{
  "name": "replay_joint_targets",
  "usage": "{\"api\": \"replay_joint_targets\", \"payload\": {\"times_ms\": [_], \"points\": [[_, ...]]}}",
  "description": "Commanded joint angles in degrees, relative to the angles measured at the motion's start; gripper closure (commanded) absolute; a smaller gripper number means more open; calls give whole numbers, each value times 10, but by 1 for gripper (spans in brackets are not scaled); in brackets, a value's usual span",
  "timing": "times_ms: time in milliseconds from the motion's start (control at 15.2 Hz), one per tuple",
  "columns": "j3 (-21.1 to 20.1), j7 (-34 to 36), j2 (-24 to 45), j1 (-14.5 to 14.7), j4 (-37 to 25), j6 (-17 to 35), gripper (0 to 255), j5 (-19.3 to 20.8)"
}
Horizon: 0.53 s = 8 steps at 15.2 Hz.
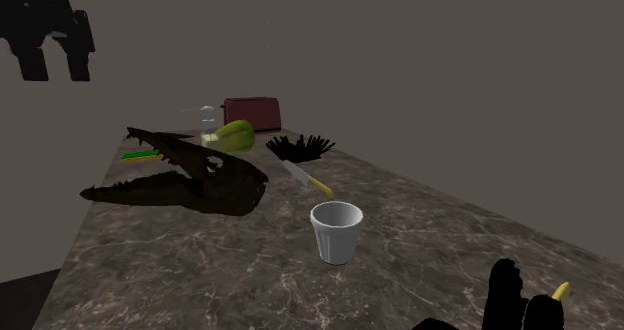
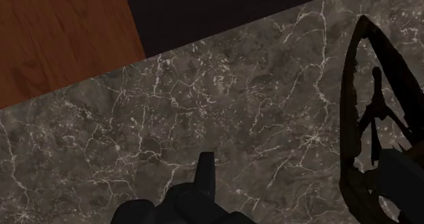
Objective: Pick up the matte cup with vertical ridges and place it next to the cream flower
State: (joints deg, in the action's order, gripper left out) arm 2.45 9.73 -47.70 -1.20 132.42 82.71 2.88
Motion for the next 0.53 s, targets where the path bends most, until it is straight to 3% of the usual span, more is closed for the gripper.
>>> {"api": "replay_joint_targets", "payload": {"times_ms": [0, 462], "points": [[0, 0, 0, 0, 0, 0, 0, 0], [57, -51, 113, -2, -6, 115, 0, 6]]}}
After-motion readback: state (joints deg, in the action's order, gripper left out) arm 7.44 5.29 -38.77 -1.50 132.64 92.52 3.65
